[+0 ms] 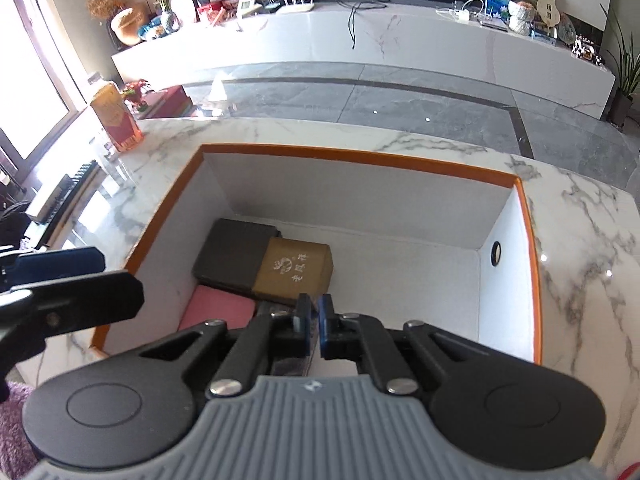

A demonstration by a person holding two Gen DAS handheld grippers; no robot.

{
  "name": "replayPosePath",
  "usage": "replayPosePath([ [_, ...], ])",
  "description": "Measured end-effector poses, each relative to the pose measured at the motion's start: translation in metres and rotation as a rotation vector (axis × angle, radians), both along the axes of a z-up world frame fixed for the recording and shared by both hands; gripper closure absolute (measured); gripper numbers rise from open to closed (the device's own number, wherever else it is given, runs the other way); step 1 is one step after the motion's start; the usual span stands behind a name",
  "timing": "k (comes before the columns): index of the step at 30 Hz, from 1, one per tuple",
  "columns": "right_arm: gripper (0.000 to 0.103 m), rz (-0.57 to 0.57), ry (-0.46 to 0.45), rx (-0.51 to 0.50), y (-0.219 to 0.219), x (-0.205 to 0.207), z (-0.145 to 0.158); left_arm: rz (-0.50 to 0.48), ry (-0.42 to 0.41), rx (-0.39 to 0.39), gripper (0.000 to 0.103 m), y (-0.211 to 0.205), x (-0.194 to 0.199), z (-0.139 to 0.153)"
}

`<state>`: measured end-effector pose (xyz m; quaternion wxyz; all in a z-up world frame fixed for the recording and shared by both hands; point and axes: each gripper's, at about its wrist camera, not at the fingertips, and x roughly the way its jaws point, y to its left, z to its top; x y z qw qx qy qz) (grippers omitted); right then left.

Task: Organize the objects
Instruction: 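Lower the gold box beside the dark gray box and open the left tool, then move both tools out of the orange box toward the plush toys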

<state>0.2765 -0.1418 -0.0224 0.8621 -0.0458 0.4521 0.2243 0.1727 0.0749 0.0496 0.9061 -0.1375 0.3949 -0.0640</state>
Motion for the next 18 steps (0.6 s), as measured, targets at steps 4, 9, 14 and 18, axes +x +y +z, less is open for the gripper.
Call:
replayPosePath([
  [4,0.097,0.002,-0.001,0.056,-0.021,-0.05,0.01,-0.026,0.019,0.013,0.041,-0.008,-0.028,-0.004],
  [9,0.097,-0.027,0.025,0.068,-0.048,-0.102,0.0,-0.063,0.065,0.024,0.043,-0.02,-0.055,-0.024],
  [14,0.084,-0.081,0.052,0.035,-0.076,-0.137,-0.018,-0.096,0.124,0.052,0.049,-0.038,-0.079,-0.048],
  [18,0.068,-0.089,0.068,-0.007,-0.091,-0.159,-0.032,-0.13,0.136,0.075,0.049,-0.053,-0.089,-0.059],
])
